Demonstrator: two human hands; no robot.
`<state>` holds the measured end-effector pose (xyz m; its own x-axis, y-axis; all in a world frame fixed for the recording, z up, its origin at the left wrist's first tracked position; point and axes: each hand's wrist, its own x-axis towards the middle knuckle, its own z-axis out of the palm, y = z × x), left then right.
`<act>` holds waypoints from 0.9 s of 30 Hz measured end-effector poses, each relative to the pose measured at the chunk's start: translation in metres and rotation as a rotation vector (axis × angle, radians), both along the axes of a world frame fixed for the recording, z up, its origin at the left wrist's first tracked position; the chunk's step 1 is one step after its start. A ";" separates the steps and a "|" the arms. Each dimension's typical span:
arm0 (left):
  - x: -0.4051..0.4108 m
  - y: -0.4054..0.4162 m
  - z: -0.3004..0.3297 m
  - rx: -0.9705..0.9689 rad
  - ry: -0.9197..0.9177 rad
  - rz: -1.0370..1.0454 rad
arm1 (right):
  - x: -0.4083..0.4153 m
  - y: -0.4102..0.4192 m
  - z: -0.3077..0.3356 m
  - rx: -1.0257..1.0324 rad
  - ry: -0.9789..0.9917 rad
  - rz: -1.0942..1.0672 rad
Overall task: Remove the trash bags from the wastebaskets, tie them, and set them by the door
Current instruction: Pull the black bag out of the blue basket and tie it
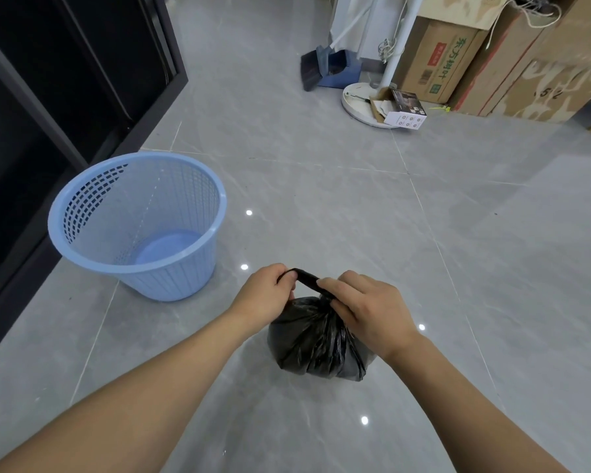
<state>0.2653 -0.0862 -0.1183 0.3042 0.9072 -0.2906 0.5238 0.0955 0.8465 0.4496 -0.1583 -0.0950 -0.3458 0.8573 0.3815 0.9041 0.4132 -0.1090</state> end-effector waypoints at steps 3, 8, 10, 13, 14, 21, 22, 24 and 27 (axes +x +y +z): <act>0.004 0.001 -0.001 -0.016 -0.013 0.059 | 0.000 0.001 0.005 -0.098 0.056 -0.099; -0.006 -0.013 -0.005 0.262 0.101 0.077 | 0.003 0.007 0.012 -0.629 0.491 -0.421; -0.013 -0.022 -0.004 0.369 0.103 -0.029 | 0.005 0.007 0.017 -0.794 0.682 -0.512; -0.016 -0.032 -0.003 0.391 0.077 -0.233 | 0.005 0.005 0.026 -1.013 0.904 -0.542; -0.014 -0.035 -0.003 0.409 0.087 -0.286 | 0.005 0.005 0.026 -1.049 0.955 -0.531; 0.002 -0.034 -0.005 0.464 0.215 -0.288 | 0.011 0.002 0.027 -1.123 1.214 -0.495; 0.003 -0.032 -0.005 0.474 0.225 -0.274 | 0.013 0.001 0.028 -1.132 1.271 -0.486; 0.005 -0.030 -0.003 0.499 0.244 -0.271 | 0.016 0.000 0.028 -1.157 1.376 -0.458; 0.006 -0.028 -0.003 0.502 0.264 -0.294 | 0.018 -0.001 0.030 -1.192 1.409 -0.473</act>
